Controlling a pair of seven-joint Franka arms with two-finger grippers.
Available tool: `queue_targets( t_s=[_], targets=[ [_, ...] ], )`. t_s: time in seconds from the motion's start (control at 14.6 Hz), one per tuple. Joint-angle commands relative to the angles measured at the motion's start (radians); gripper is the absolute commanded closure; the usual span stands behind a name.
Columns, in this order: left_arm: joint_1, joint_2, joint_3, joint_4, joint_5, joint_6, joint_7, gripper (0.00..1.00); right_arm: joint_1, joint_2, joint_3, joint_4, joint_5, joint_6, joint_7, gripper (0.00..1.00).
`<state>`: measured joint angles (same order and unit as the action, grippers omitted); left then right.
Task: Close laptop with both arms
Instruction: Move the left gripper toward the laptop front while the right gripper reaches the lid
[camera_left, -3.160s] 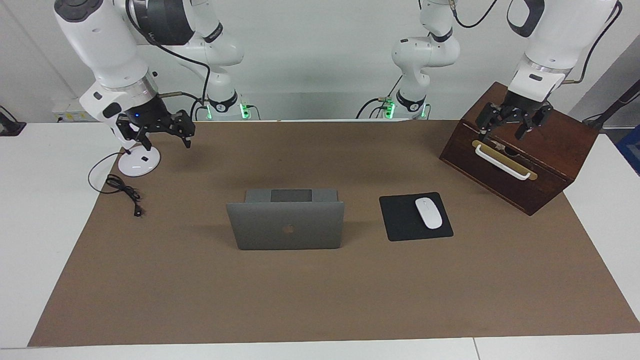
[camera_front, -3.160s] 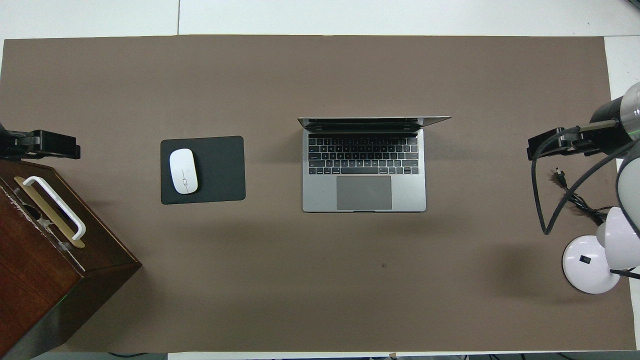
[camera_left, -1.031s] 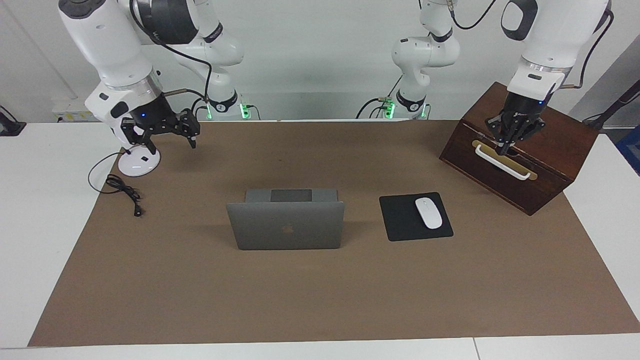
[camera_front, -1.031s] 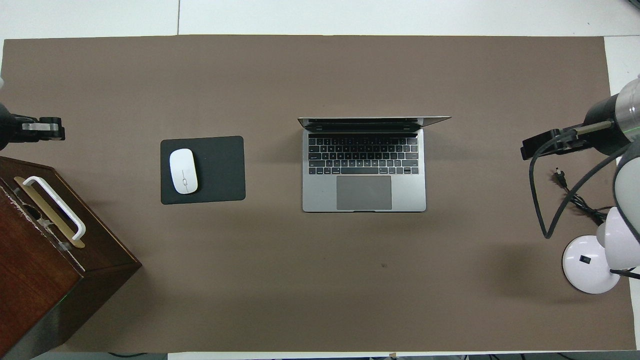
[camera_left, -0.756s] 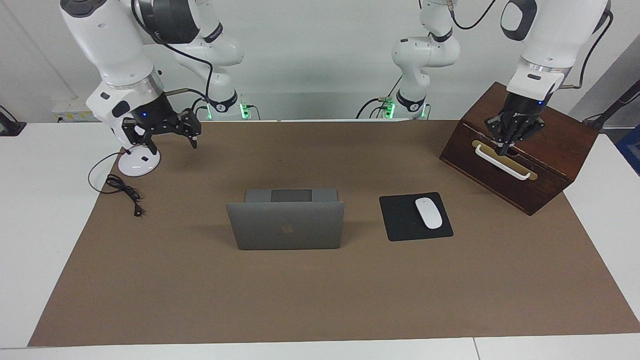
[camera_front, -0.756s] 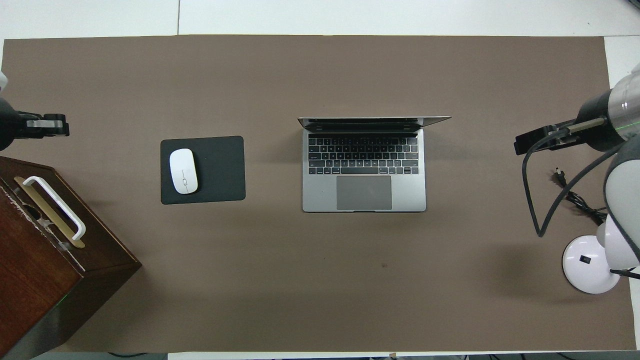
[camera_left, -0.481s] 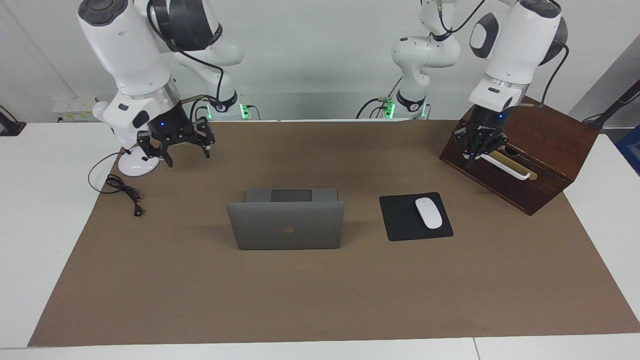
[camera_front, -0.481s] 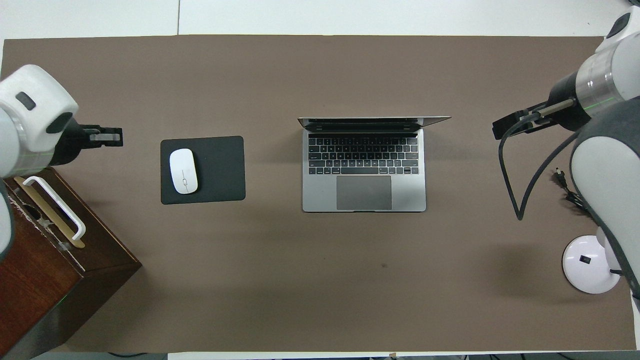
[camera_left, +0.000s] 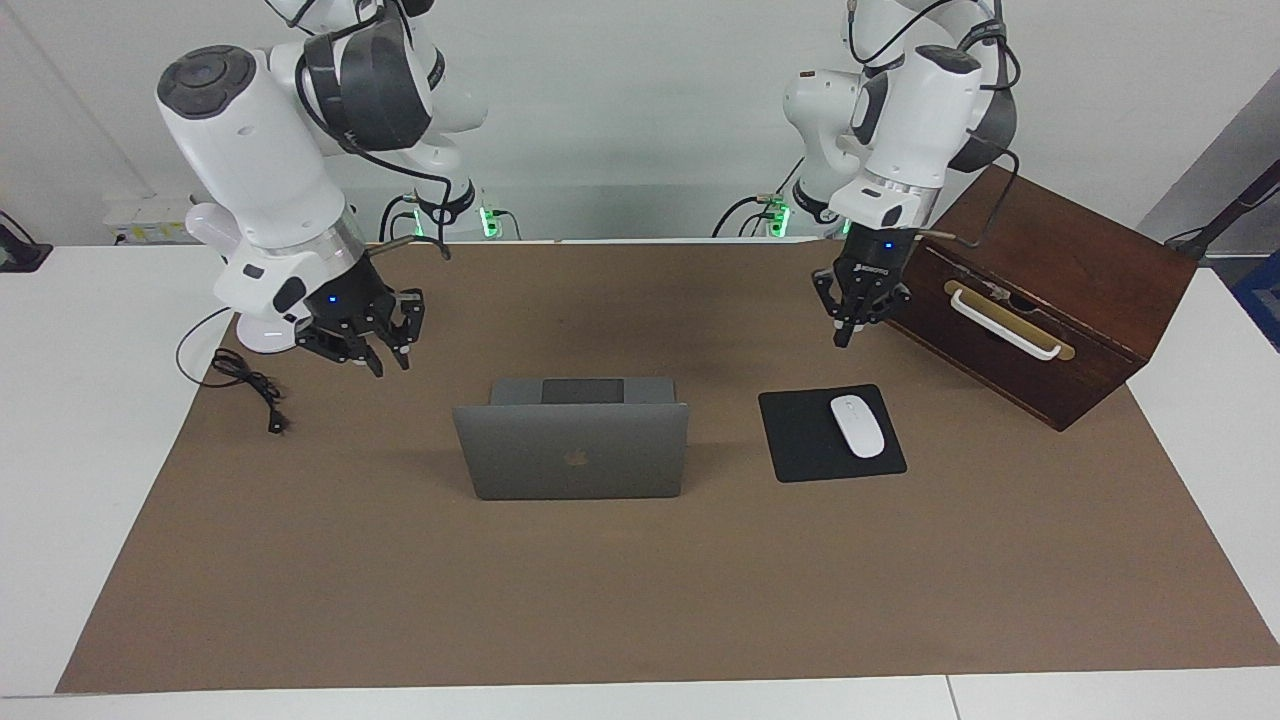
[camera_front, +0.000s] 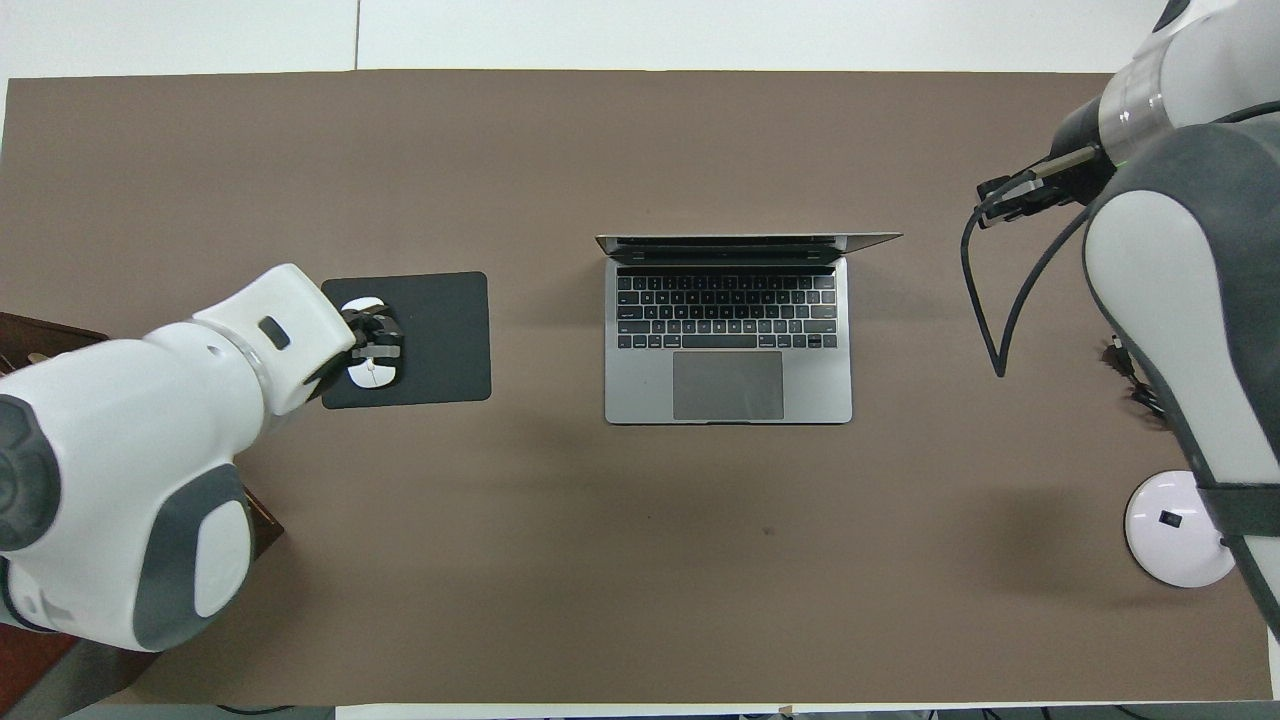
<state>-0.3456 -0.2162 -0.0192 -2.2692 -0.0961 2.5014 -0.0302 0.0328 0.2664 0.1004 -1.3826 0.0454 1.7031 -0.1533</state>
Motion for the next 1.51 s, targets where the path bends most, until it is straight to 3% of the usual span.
queue_targets(
  t_s=[0.0, 0.41, 0.82, 1.03, 1.44],
  targets=[
    [-0.082, -0.034, 0.015, -0.12, -0.016, 0.155, -0.002, 1.0, -0.013, 0.056, 0.024, 0.065, 0.019, 0.01, -0.026, 1.0],
    [-0.26, 0.106, 0.015, -0.233, -0.017, 0.528, -0.135, 1.0, -0.002, 0.165, 0.03, 0.163, 0.028, 0.052, 0.012, 1.0],
    [-0.326, 0.231, 0.015, -0.231, -0.017, 0.717, -0.146, 1.0, 0.064, 0.234, 0.028, 0.155, 0.048, 0.17, 0.152, 1.0],
    [-0.36, 0.332, 0.015, -0.23, -0.017, 0.864, -0.145, 1.0, 0.079, 0.247, 0.027, 0.151, 0.068, 0.196, 0.182, 1.0],
    [-0.389, 0.44, 0.016, -0.22, -0.017, 0.987, -0.139, 1.0, 0.085, 0.293, 0.03, 0.123, 0.07, 0.221, 0.186, 1.0]
  ],
)
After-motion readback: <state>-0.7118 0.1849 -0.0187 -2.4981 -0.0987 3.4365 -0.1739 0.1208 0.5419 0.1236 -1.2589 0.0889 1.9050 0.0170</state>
